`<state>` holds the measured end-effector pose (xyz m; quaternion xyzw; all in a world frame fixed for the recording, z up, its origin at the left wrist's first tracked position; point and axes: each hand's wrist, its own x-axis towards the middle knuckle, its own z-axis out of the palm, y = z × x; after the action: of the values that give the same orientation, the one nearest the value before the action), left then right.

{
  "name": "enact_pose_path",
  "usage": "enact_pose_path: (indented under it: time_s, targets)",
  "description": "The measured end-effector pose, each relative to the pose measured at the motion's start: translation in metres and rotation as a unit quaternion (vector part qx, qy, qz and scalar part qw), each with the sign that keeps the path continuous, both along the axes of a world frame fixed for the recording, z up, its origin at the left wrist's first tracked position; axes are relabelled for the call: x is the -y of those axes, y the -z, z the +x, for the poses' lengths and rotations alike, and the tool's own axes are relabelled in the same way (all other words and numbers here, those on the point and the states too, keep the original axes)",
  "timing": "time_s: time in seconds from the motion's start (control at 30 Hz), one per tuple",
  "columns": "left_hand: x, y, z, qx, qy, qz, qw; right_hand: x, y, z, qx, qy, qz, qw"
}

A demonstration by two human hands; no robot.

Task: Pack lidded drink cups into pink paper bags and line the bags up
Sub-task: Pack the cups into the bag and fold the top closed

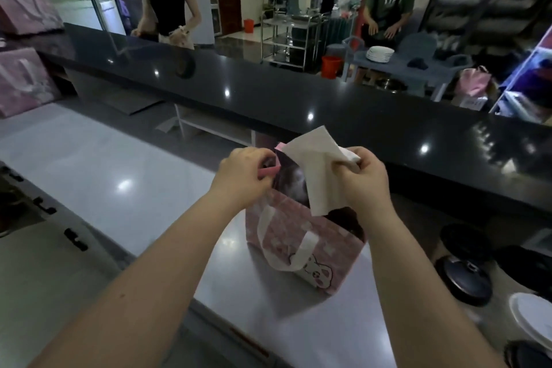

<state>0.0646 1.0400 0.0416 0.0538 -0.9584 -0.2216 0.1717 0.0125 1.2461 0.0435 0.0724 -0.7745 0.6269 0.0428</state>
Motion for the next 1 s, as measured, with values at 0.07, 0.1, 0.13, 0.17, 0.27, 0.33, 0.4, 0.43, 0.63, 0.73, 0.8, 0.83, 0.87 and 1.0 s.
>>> enact_pose_path:
  time_s: [0.07, 0.1, 0.13, 0.17, 0.27, 0.33, 0.4, 0.43, 0.63, 0.73, 0.8, 0.83, 0.87, 1.0]
  targets:
    - [0.008, 0.003, -0.021, 0.005, 0.037, 0.016, 0.999, 0.007, 0.004, -0.016, -0.016, -0.003, 0.031, 0.999]
    - [0.011, 0.005, -0.031, 0.007, 0.056, 0.016, 0.998, 0.009, 0.005, -0.022, -0.022, -0.007, 0.055, 0.998]
    - [0.014, 0.008, -0.04, 0.012, 0.073, 0.012, 0.997, 0.009, 0.006, -0.027, -0.026, -0.013, 0.081, 0.996]
    - [0.018, 0.01, -0.049, 0.02, 0.089, 0.01, 0.996, 0.01, 0.008, -0.031, -0.03, -0.021, 0.106, 0.994]
    - [0.029, 0.016, -0.073, 0.058, 0.144, 0.024, 0.988, 0.01, 0.014, -0.039, -0.038, -0.022, 0.174, 0.984]
    - [0.036, 0.019, -0.085, 0.074, 0.182, 0.029, 0.98, 0.007, 0.017, -0.042, -0.024, -0.023, 0.211, 0.977]
    - [0.041, 0.021, -0.093, 0.085, 0.211, 0.031, 0.973, 0.003, 0.018, -0.042, 0.002, -0.033, 0.235, 0.971]
    - [0.043, 0.023, -0.096, 0.093, 0.224, 0.028, 0.97, 0.002, 0.017, -0.041, 0.012, -0.031, 0.247, 0.968]
    - [0.054, 0.027, -0.11, 0.137, 0.282, 0.004, 0.95, 0.005, 0.015, -0.036, -0.016, 0.053, 0.373, 0.926]
    - [0.056, 0.027, -0.115, 0.136, 0.316, 0.003, 0.939, 0.015, 0.014, -0.045, -0.076, 0.113, 0.442, 0.886]
    - [0.056, 0.029, -0.116, 0.139, 0.332, 0.016, 0.933, 0.023, 0.016, -0.05, -0.109, 0.123, 0.472, 0.866]
    - [0.056, 0.031, -0.116, 0.141, 0.337, 0.02, 0.931, 0.027, 0.018, -0.053, -0.094, 0.109, 0.499, 0.855]
    - [0.056, 0.031, -0.116, 0.143, 0.342, 0.022, 0.928, 0.029, 0.021, -0.054, -0.061, 0.084, 0.533, 0.84]
    - [0.057, 0.036, -0.114, 0.136, 0.364, 0.045, 0.92, 0.03, 0.027, -0.048, 0.03, 0.039, 0.566, 0.823]
